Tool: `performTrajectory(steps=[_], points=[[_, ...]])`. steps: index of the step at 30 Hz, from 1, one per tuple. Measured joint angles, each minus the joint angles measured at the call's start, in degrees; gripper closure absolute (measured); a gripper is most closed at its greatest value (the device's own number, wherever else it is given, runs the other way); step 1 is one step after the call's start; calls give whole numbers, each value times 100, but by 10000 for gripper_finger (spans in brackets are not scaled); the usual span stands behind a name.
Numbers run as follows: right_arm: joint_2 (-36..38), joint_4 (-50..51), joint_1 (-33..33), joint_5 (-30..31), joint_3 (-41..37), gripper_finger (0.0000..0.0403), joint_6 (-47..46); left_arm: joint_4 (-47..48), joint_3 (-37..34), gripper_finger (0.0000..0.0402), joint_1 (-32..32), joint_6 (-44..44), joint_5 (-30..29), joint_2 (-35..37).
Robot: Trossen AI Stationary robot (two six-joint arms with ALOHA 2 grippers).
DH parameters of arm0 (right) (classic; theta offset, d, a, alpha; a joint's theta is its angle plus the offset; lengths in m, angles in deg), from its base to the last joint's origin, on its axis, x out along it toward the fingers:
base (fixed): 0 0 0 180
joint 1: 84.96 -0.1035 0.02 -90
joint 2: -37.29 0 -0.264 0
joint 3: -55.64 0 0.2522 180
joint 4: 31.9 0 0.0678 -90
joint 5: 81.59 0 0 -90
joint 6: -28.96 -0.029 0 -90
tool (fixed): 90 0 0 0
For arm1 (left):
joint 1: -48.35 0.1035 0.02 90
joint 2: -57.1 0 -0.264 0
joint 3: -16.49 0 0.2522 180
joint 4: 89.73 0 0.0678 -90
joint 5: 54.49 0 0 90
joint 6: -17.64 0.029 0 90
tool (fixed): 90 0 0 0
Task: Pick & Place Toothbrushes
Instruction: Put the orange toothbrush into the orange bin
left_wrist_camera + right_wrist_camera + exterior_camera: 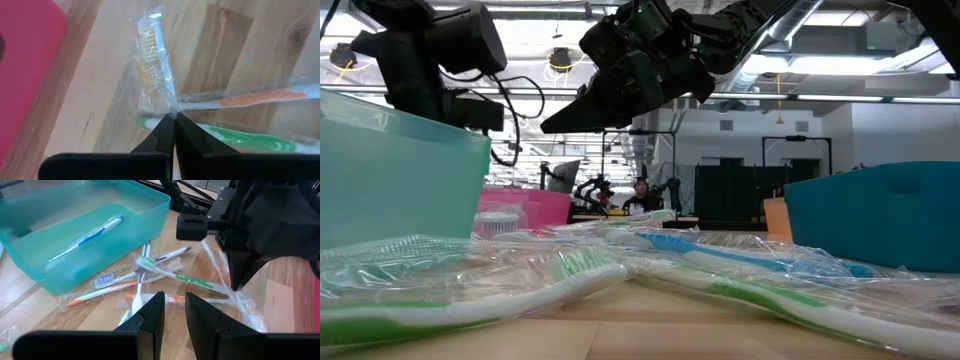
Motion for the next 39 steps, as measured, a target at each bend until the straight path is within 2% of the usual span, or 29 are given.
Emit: performTrajectory(steps=[7, 12, 17, 22, 27, 32, 35, 39], points=[[0, 9, 0, 0, 0, 332, 0, 89, 109, 401, 0, -24, -305, 820], [0, 9, 2, 0, 0, 332, 0, 131, 109, 401, 50, -111, -256, 1157], [0, 9, 0, 0, 0, 332, 0, 33, 109, 401, 48, -115, -127, 1111], [0, -6, 1, 0, 0, 332, -29, -380, 111, 401, 48, 38, 276, 1035], [0, -11, 2, 0, 0, 332, -46, -298, 111, 399, 157, 10, -146, 881], [0, -4, 1, 0, 0, 332, -46, -318, 111, 395, 377, 25, -132, 567], [0, -2, 0, 0, 0, 332, -46, -266, 111, 377, 491, 26, -42, 351], [0, 5, 0, 0, 0, 332, -46, -259, 111, 325, 611, -112, -73, 160]])
